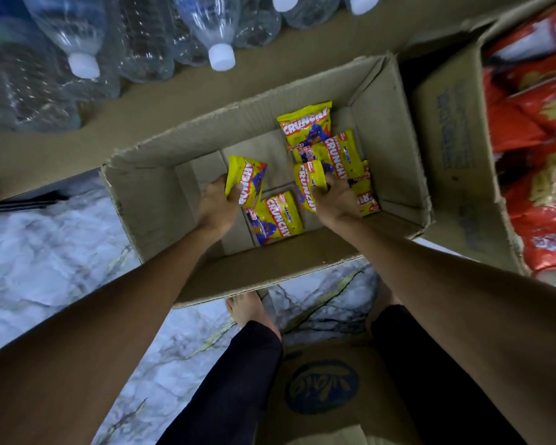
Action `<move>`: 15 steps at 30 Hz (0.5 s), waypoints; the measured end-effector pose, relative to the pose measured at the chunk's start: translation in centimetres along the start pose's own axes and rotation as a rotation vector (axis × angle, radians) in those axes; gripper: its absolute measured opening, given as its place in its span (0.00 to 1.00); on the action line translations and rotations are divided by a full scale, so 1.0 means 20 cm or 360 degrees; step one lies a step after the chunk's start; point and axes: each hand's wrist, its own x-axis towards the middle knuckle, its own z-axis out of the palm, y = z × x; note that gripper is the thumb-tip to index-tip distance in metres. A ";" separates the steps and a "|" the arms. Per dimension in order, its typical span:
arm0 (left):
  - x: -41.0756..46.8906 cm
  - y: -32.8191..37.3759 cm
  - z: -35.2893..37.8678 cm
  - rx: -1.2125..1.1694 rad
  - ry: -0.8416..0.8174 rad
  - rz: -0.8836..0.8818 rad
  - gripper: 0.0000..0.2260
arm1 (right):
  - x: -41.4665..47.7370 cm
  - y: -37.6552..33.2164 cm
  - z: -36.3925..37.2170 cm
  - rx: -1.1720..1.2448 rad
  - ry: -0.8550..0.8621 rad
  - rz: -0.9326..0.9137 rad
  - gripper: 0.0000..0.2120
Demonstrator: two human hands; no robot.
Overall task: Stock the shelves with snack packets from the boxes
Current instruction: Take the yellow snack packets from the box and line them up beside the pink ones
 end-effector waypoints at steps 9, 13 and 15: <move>-0.46 0.44 -0.32 0.0107 -0.0063 0.0121 0.06 | -0.56 -0.16 -0.42 0.0126 0.0004 -0.0022 0.23; -0.72 0.63 -0.54 0.0121 -0.0086 0.0133 0.08 | -0.87 -0.30 -0.62 0.0084 0.0007 -0.0049 0.22; -0.88 0.72 -0.67 0.0108 -0.0081 0.0142 0.09 | -1.05 -0.38 -0.72 0.0081 -0.0019 -0.0052 0.24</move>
